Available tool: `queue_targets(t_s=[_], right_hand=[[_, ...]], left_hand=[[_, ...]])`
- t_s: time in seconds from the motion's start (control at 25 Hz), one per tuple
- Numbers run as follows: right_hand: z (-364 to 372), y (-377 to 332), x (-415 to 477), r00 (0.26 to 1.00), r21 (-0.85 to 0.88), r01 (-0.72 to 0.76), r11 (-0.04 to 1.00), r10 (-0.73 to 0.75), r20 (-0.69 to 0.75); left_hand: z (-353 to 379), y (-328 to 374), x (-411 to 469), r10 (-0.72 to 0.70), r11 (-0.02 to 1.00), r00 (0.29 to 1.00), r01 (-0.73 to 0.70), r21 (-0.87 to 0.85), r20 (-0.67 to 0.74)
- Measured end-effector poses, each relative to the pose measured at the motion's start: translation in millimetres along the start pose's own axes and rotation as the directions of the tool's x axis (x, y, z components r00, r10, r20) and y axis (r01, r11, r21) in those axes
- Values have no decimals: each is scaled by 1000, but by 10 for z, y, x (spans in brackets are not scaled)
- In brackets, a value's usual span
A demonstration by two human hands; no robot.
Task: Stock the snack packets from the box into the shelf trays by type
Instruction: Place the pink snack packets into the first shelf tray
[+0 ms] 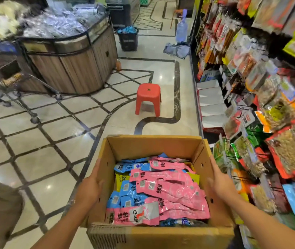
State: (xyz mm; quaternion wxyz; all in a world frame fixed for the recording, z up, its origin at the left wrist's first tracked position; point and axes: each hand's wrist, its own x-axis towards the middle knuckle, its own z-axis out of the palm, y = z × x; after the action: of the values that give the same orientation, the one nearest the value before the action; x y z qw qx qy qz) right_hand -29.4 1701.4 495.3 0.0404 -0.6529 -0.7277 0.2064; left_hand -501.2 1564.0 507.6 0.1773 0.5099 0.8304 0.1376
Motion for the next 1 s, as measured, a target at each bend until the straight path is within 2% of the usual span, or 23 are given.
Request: queue_targets(t_s=[0.24, 0.48, 0.64, 0.8, 0.92, 1.0], right_hand=[[-366, -118, 1747, 999, 22, -32, 999, 32, 7], [-778, -214, 3747, 1000, -15, 14, 1000, -14, 1], [-1067, -490, 4903, 1000, -40, 21, 999, -21, 8], [-1177, -733, 6012, 1000, -49, 3, 999, -2, 29], [-1201, -979, 6786, 1000, -24, -13, 1000, 13, 9], [-1266, -1191, 7322, 999, -20, -27, 999, 27, -17]], left_hand=[[38, 570, 1778, 29, 999, 999, -29, -21, 27], [105, 1195, 3444, -61, 998, 997, 62, 20, -50], [-5, 1478, 4363, -12, 999, 996, 8, -35, -92], [60, 1571, 5433, -11, 1000, 995, 12, 9, -99], [65, 1592, 6320, -99, 994, 990, 93, -56, -102], [-62, 1676, 7018, -80, 994, 993, 74, -80, -83]])
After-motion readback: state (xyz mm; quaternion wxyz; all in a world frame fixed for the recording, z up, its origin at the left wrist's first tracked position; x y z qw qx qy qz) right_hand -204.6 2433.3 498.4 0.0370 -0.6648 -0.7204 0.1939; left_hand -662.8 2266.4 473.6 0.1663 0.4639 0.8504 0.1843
